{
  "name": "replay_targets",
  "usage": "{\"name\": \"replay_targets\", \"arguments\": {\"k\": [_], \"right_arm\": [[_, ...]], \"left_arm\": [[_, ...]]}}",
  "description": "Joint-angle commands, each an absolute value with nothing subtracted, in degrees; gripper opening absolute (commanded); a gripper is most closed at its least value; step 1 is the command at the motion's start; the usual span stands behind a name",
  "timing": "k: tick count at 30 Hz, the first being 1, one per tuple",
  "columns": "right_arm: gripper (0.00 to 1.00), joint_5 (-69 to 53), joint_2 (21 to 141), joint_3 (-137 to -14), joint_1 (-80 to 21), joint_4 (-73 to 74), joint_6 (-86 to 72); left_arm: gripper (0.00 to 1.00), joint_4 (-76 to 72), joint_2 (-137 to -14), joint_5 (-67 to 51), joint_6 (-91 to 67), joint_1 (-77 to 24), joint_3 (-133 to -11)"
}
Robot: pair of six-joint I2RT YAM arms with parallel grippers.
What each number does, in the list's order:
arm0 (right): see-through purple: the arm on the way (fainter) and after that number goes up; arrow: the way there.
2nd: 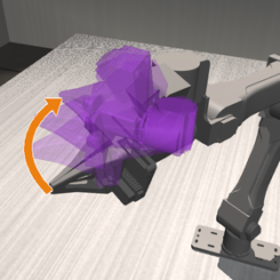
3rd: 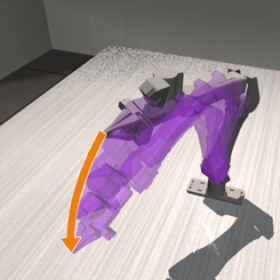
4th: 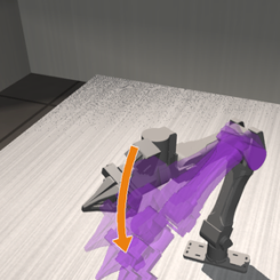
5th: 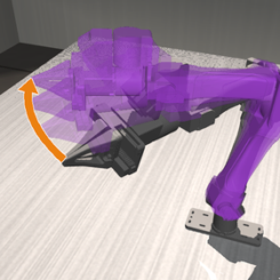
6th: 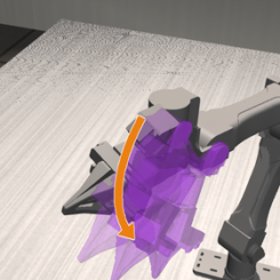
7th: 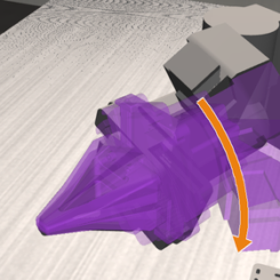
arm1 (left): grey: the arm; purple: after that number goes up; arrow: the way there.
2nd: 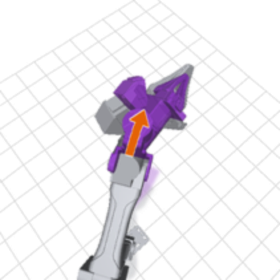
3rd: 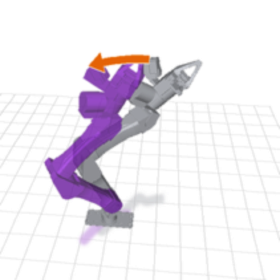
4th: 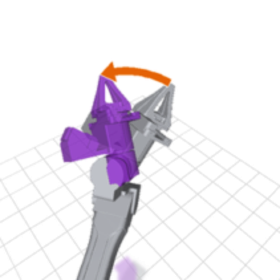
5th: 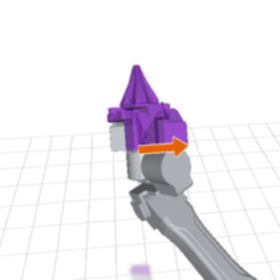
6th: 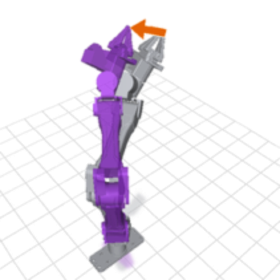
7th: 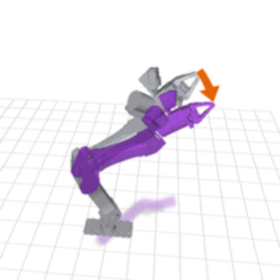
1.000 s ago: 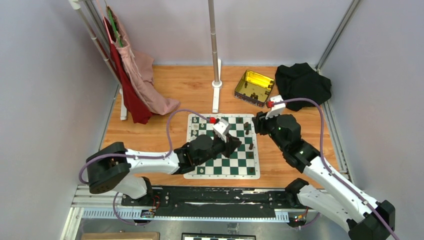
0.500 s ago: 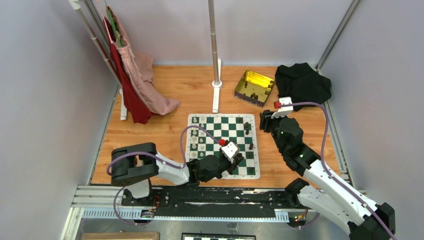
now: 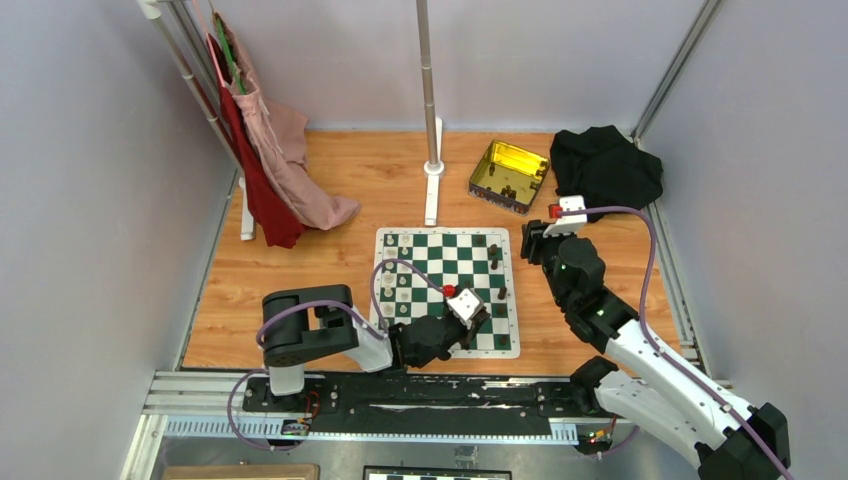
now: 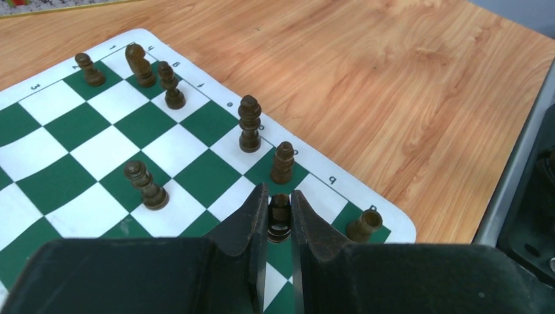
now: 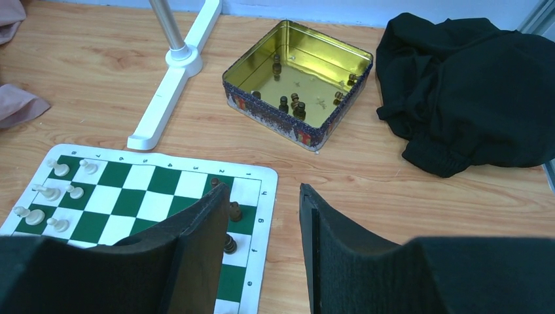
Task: Set up the chess pieces on the board
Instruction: Place the chess piece on the chessboard.
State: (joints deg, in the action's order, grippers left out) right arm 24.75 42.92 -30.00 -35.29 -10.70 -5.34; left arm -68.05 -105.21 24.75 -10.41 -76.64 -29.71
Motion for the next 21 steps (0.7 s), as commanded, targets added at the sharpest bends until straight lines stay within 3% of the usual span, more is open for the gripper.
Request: {"name": "replay_targets", "arguments": {"k": [1,21], "right_arm": [[0.48,26.7,42.2,-29.1,-35.8,-13.3,-4.5],[0.48,27.4,42.4,-29.2,-35.7,-14.1,-3.5]], "left_arm": [[0.0,-73.3,-106.1,23.6,-9.1,-77.1,-31.5],[0.0,-73.9,-110.9,14.6,-7.3,-77.1,-34.1]]}}
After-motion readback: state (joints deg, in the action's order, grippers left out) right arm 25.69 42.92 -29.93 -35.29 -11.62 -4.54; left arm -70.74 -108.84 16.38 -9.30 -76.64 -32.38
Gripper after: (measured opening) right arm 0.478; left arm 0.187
